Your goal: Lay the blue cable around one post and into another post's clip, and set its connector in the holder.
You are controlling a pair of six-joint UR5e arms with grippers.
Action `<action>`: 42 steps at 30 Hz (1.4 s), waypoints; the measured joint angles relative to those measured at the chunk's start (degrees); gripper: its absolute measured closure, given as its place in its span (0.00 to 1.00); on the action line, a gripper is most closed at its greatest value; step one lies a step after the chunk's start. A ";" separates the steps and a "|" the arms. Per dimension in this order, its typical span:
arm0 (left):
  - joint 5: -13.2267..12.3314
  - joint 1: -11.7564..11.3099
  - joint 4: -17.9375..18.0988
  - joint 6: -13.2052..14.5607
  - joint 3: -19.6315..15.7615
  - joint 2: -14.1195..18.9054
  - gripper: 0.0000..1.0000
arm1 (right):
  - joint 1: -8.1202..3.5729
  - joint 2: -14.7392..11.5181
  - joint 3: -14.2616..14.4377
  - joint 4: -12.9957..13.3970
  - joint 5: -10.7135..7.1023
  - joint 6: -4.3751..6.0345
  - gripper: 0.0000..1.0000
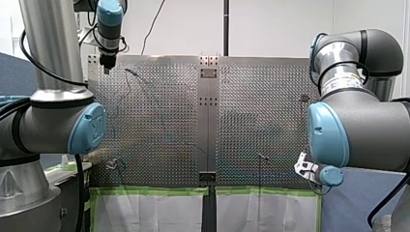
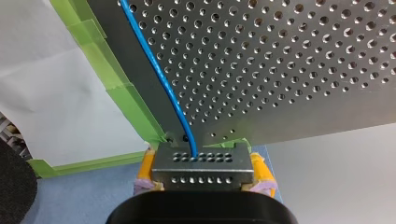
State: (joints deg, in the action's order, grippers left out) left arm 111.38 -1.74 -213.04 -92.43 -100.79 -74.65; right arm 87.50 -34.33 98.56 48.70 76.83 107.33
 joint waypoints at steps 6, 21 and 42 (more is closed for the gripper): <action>-1.67 0.30 1.58 0.08 -0.14 0.00 0.00 | 0.05 0.00 0.01 -0.01 -0.01 -0.71 1.00; -8.85 5.14 8.75 -2.13 -6.26 -0.96 0.00 | 1.33 -2.26 0.23 -3.77 -0.28 -6.05 1.00; -9.45 15.77 19.38 -9.21 -6.89 -11.24 0.00 | 2.53 -5.77 4.57 -3.33 3.23 -6.47 1.00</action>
State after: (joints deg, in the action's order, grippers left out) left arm 101.93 14.03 -193.65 -101.64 -107.68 -85.88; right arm 90.02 -40.10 103.13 45.37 80.05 100.87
